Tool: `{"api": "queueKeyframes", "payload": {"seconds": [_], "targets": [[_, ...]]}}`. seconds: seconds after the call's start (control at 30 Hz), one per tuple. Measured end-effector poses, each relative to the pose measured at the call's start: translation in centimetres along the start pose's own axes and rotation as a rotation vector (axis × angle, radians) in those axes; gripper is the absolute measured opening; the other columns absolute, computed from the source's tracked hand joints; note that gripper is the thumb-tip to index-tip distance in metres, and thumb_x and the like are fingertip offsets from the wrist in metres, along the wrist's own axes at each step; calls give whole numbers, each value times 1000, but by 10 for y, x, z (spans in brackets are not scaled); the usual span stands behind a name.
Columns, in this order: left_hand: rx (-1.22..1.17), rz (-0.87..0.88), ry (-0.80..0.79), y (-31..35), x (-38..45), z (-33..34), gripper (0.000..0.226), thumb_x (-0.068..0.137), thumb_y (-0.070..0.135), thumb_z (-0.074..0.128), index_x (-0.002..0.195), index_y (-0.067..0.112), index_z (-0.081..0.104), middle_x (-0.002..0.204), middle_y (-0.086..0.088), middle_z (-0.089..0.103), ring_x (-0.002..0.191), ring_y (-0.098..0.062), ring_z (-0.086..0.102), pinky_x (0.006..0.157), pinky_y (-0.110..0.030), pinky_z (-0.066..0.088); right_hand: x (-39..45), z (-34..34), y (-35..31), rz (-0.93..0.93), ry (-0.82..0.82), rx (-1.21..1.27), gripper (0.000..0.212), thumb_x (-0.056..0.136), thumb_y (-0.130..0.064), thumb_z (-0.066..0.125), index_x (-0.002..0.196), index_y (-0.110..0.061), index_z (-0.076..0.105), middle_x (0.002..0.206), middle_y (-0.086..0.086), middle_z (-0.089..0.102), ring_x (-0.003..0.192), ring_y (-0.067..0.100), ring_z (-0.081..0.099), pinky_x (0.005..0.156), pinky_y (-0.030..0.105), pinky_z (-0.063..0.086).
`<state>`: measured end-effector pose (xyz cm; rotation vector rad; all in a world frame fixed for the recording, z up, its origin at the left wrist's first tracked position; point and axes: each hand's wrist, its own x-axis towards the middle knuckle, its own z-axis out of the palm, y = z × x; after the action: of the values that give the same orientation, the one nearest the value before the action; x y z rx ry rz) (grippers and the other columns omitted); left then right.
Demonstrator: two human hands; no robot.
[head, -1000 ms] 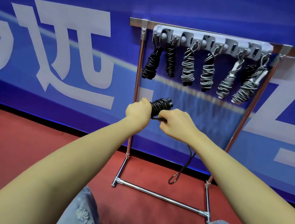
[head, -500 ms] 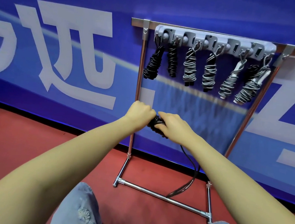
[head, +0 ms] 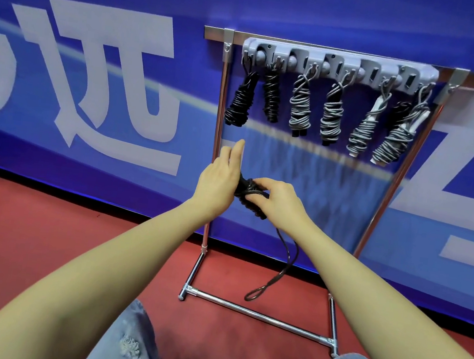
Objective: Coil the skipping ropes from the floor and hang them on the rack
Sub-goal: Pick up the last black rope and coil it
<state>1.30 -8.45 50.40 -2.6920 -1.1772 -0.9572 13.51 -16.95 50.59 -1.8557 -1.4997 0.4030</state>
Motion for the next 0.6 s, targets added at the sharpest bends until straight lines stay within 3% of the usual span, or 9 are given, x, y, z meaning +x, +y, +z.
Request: {"api": "queueKeyframes", "payload": {"seconds": [0.07, 0.13, 0.23, 0.33, 0.43, 0.5, 0.6], "targets": [[-152, -101, 25, -5, -3, 2, 73, 83, -3, 52, 146, 11, 19, 122, -12, 37, 71, -33, 50, 55, -40, 40, 0, 1, 0, 19, 21, 108, 10, 85, -24, 61, 92, -26, 68, 72, -5, 72, 63, 18, 70, 65, 36, 58], [-303, -181, -9, -10, -3, 4, 60, 84, 2, 49, 140, 10, 28, 124, -10, 39, 85, -34, 55, 65, -44, 48, -2, -1, -1, 67, 85, 255, 11, 87, -14, 62, 94, -18, 69, 71, 1, 71, 63, 27, 70, 50, 25, 51], [-497, -157, -235, -7, -5, 5, 56, 84, 15, 56, 135, 13, 34, 118, -3, 50, 100, -23, 55, 83, -40, 49, -2, -4, -6, 121, 183, 449, 13, 89, -8, 62, 98, -3, 70, 71, 8, 68, 53, 22, 66, 41, 19, 44], [-674, -131, -375, 6, -7, 5, 61, 80, 18, 63, 131, 18, 30, 104, 3, 58, 95, -15, 58, 77, -27, 47, 2, -3, -11, 135, 240, 500, 15, 88, -12, 64, 100, -8, 72, 70, 3, 67, 38, 4, 53, 41, 18, 41], [-801, -163, -344, 15, -5, 5, 57, 79, 8, 60, 124, 21, 27, 93, -3, 63, 78, -18, 65, 69, -36, 54, 2, -8, -12, 128, 200, 558, 14, 88, -14, 65, 97, -22, 72, 65, -3, 64, 39, 2, 44, 44, 18, 38], [-862, -158, -326, 19, -3, 5, 58, 77, 1, 57, 121, 22, 25, 95, -13, 57, 69, -21, 60, 67, -44, 53, 3, -12, -8, 116, 151, 563, 18, 89, -13, 64, 101, -24, 72, 70, -3, 66, 46, 6, 40, 47, 17, 37], [-894, -182, -299, 20, 2, 6, 71, 72, 6, 56, 130, 24, 20, 112, -17, 48, 77, -23, 58, 66, -42, 53, 3, -14, 0, 106, 100, 564, 29, 89, -5, 61, 116, -13, 68, 81, -6, 69, 54, 5, 40, 51, 13, 39]]}}
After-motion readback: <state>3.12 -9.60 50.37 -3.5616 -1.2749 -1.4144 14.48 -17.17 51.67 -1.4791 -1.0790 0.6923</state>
